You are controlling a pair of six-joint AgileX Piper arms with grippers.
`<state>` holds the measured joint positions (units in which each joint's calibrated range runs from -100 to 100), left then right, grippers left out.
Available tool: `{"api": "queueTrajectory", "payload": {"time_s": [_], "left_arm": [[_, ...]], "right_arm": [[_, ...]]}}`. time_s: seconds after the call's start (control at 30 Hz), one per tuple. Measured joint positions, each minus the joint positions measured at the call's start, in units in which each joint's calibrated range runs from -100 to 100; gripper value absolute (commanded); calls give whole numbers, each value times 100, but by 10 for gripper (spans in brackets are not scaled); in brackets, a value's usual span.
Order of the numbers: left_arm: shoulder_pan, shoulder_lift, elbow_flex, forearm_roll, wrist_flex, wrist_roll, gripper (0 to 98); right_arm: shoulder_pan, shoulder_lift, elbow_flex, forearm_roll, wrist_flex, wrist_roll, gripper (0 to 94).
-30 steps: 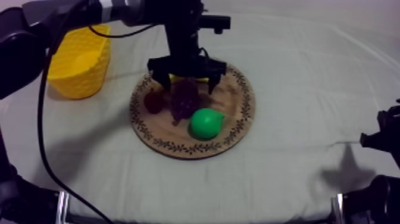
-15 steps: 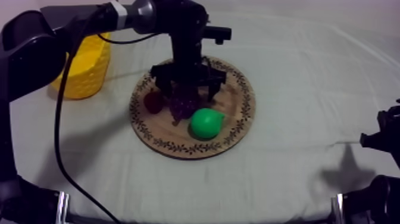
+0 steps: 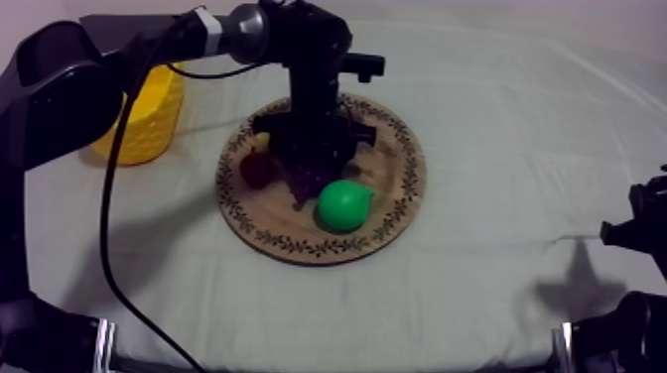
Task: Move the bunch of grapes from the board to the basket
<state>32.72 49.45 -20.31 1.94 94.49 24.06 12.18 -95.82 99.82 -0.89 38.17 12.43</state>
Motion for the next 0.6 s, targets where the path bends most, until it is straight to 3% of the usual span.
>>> {"api": "queueTrajectory", "payload": {"time_s": [0.6], "left_arm": [[3, -1074, 484, 3, -612, -340, 437]], "right_arm": [[0, 0, 0, 0, 0, -3, 3]]}}
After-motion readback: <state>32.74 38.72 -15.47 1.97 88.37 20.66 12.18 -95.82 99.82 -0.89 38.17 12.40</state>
